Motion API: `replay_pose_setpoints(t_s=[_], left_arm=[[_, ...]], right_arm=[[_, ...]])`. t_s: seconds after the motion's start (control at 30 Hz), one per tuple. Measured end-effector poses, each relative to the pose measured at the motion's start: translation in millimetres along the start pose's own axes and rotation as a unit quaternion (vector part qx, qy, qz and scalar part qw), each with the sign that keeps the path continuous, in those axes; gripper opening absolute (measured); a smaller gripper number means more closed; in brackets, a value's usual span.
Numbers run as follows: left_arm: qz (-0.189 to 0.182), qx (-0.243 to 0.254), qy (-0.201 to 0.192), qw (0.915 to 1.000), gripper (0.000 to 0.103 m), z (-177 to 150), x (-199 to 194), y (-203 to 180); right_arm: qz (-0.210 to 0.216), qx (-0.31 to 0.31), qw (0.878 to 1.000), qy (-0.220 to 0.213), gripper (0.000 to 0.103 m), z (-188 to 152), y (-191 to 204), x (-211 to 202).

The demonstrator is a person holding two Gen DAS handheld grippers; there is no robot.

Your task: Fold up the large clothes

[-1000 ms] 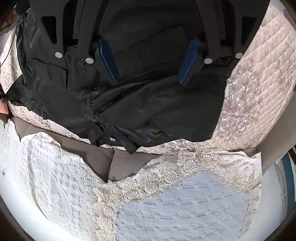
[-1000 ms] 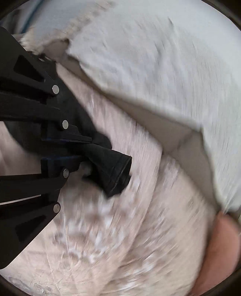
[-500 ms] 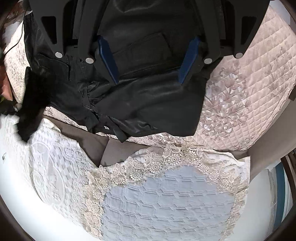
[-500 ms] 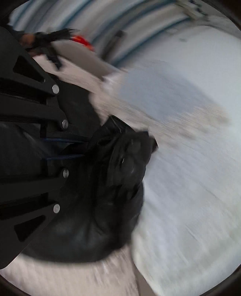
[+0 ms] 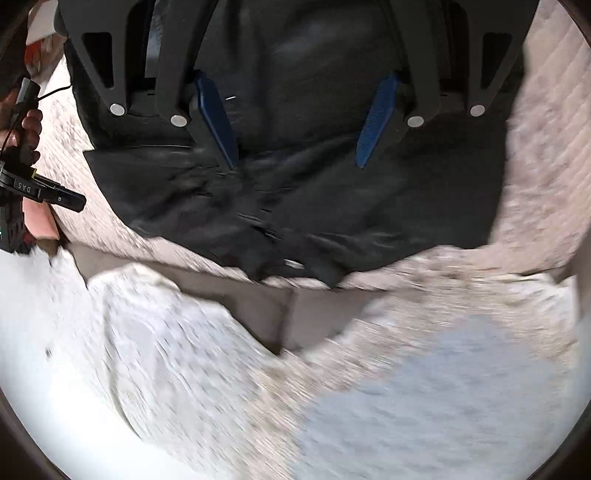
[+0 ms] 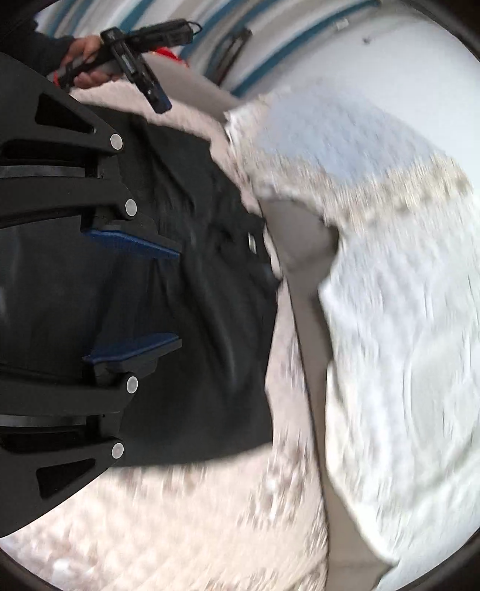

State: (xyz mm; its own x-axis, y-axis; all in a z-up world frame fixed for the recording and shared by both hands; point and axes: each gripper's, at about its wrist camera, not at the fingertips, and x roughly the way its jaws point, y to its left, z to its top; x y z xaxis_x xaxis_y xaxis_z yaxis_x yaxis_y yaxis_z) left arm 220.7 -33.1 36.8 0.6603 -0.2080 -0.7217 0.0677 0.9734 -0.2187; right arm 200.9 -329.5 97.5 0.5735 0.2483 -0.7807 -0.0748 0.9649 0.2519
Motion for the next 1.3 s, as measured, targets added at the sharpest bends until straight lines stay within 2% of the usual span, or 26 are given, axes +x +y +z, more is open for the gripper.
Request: replay_pose_setpoints(t_s=[0.07, 0.2, 0.3, 0.37, 0.4, 0.47, 0.5, 0.57, 0.67, 0.73, 0.8, 0.87, 0.93, 1.03, 1.1, 1.13, 1.2, 1.3], left_arm=[[-0.046, 0.006, 0.043, 0.9980, 0.069, 2, 34, -21], [-0.036, 0.014, 0.098, 0.9944, 0.069, -1, 96, -48], [-0.038, -0.008, 0.141, 0.9893, 0.067, -5, 132, -53], [-0.035, -0.021, 0.145, 0.9886, 0.067, -7, 142, -53], [-0.028, -0.022, 0.138, 0.9897, 0.062, -6, 143, -54], [-0.021, -0.022, 0.135, 0.9903, 0.031, -4, 146, -54], [-0.035, -0.025, 0.142, 0.9890, 0.005, -2, 146, -54], [-0.043, -0.017, 0.127, 0.9908, 0.003, 4, 136, -57], [-0.055, 0.028, 0.063, 0.9961, 0.003, 20, 99, -76], [-0.069, 0.050, 0.020, 0.9961, 0.003, 30, 73, -86], [-0.058, 0.081, -0.009, 0.9950, 0.003, 37, 61, -90], [-0.032, 0.087, -0.007, 0.9956, 0.003, 38, 70, -82], [-0.005, 0.066, 0.027, 0.9975, 0.003, 35, 95, -61], [0.031, 0.038, 0.076, 0.9959, 0.004, 22, 124, -30], [0.053, 0.037, 0.074, 0.9951, 0.004, 16, 121, -19], [0.050, 0.033, 0.070, 0.9957, 0.004, 16, 114, -14], [0.038, 0.030, 0.046, 0.9978, 0.004, 17, 92, -6], [0.060, 0.032, 0.013, 0.9976, 0.005, 15, 59, 13]], right_arm=[[-0.019, 0.017, 1.000, -0.002, 0.044, -2, -17, -2], [-0.038, 0.049, 0.998, 0.002, 0.044, -12, -48, 2], [-0.049, 0.052, 0.997, 0.016, 0.044, -19, -59, 11], [-0.052, 0.048, 0.997, 0.023, 0.044, -23, -65, 15], [-0.053, 0.050, 0.997, 0.027, 0.044, -25, -67, 19], [-0.056, 0.056, 0.996, 0.032, 0.044, -26, -72, 24], [-0.055, 0.059, 0.996, 0.034, 0.044, -27, -75, 26], [-0.057, 0.061, 0.996, 0.033, 0.044, -27, -78, 27], [-0.048, 0.059, 0.997, 0.027, 0.044, -24, -78, 22], [-0.045, 0.052, 0.997, 0.022, 0.044, -23, -76, 19], [-0.045, 0.049, 0.998, 0.021, 0.044, -22, -76, 17], [-0.046, 0.045, 0.998, 0.021, 0.044, -21, -75, 17], [-0.053, 0.042, 0.997, 0.027, 0.044, -22, -76, 20], [-0.059, 0.043, 0.996, 0.052, 0.044, -24, -79, 30], [-0.066, 0.041, 0.995, 0.061, 0.044, -25, -79, 35], [-0.068, 0.038, 0.995, 0.061, 0.044, -25, -78, 35], [-0.070, 0.033, 0.996, 0.050, 0.044, -23, -75, 29], [-0.073, 0.021, 0.997, 0.030, 0.044, -18, -69, 22]])
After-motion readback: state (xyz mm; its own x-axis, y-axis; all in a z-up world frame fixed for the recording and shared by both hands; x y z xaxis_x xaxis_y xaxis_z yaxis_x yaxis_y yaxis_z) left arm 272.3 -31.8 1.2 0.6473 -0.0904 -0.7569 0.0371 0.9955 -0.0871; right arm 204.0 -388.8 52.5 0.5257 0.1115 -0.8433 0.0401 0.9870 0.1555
